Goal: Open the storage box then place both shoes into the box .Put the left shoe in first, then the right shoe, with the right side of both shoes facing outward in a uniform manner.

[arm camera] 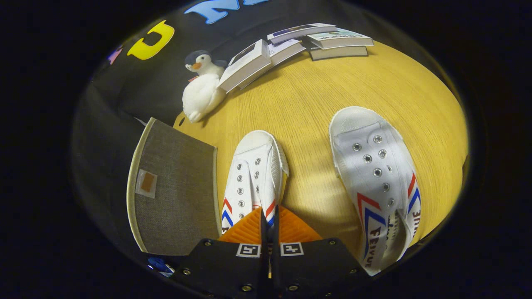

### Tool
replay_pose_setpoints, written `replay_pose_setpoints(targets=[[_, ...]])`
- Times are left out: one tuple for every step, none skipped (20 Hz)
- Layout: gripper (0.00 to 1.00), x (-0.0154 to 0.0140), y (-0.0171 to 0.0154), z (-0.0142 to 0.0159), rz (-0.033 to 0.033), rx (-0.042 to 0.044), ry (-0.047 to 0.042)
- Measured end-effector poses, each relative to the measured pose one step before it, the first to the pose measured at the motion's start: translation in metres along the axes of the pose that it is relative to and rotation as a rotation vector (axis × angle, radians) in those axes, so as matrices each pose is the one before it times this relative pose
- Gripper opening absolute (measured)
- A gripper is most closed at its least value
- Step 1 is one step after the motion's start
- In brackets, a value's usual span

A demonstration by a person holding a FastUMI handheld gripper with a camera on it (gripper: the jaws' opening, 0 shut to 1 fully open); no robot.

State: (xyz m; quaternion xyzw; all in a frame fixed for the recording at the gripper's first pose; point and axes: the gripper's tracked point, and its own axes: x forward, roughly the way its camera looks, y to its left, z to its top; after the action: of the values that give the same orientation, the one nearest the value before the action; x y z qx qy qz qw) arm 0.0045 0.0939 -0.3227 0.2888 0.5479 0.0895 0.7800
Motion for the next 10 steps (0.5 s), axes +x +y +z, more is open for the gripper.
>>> replay_pose_setpoints(targets=[[0.03,-0.00363,0.00747,0.00411,0.02807,0.01390,-0.00543],[0.03,-0.00391,0.00768,0.00433,0.02154,0.01008,-0.00844],[0.03,-0.00551,0.00643,0.00363,0.01398,0.00828,-0.00985],[0.03,-0.00413,0.00735,0.00483,0.01221,-0.00142,-0.00657],[0.03,-0.00561,0.00842,0.00440,0.01032,-0.00242,-0.01421],[0.03,-0.00532,0.00854,0.00415,0.01347,-0.00551,-0.00825],[0.03,-0.00558,0.00970,0.00292,0.01488,-0.00134,-0.00664],[0.03,-0.00427,0.01037,0.00452,0.01567,-0.00095,-0.01013],[0.03,-0.00493,0.01038,0.00357,0.01323,-0.00462,-0.00618],[0.03,-0.00340,0.00997,0.00441,0.00975,-0.00697,-0.00785]])
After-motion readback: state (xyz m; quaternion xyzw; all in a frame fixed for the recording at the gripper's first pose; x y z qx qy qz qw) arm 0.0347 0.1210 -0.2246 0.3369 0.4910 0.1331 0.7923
